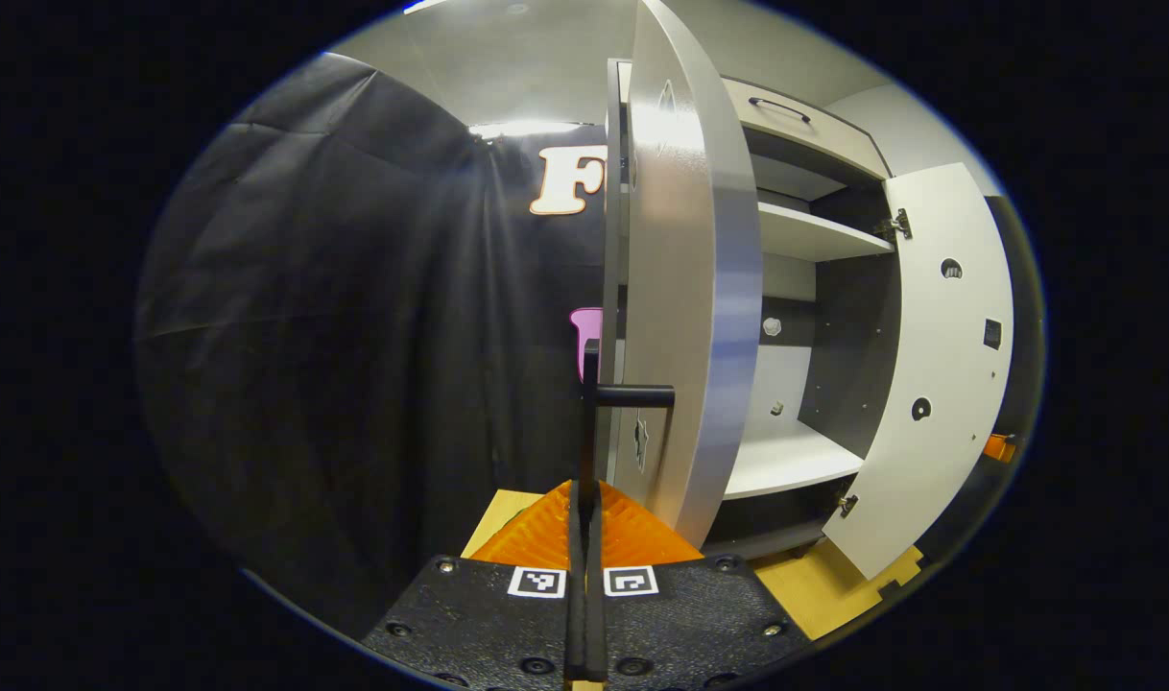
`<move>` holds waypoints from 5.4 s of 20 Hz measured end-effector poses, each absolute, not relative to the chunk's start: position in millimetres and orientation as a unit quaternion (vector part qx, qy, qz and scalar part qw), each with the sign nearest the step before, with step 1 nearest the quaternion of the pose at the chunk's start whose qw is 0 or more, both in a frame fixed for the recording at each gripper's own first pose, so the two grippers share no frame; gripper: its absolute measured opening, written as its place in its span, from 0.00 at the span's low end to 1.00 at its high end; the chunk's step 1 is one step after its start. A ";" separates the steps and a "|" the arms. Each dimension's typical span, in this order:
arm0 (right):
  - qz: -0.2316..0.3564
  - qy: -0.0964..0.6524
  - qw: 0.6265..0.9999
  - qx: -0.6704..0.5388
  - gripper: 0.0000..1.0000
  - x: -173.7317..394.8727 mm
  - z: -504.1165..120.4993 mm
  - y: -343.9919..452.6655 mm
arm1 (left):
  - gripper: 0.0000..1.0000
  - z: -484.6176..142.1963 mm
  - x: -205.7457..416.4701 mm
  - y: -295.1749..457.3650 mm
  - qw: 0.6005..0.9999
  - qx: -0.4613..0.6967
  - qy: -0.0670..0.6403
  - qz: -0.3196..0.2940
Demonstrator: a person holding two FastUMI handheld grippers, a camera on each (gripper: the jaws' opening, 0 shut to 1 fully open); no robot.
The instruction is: Open the right door of the double-door shoe cabinet with the right hand, and open the left door with the left hand.
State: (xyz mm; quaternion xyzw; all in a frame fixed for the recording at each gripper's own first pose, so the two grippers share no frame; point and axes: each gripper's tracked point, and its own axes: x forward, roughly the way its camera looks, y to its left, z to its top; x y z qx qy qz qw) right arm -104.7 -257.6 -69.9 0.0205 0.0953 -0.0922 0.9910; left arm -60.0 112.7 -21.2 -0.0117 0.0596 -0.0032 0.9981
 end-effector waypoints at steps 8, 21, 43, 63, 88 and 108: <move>-0.116 0.095 0.988 0.026 0.01 -126.0 -66.1 -268.6 | 0.22 -24.6 -62.8 126.4 0.997 -0.016 0.076 -0.003; -0.066 0.075 0.995 0.016 0.01 -147.4 -31.0 -195.7 | 0.40 2.8 -114.7 100.9 0.997 -0.016 0.072 -0.004; 0.058 -0.011 0.998 0.006 0.04 -109.8 50.5 -52.3 | 0.39 39.0 -79.5 -70.5 0.985 0.004 0.003 -0.175; 0.052 -0.015 0.999 0.003 0.95 -116.7 51.9 -58.2 | 0.91 41.3 -63.0 -122.5 0.978 -0.021 -0.012 -0.206; -0.209 -0.014 0.977 -0.037 0.98 -268.2 38.3 -264.0 | 0.95 8.4 -151.1 -312.0 0.904 -0.013 0.003 -0.427; -0.039 -0.030 0.999 -0.007 0.98 -10.0 -221.9 -609.6 | 0.97 -319.3 14.8 -599.8 0.979 0.085 0.048 -0.177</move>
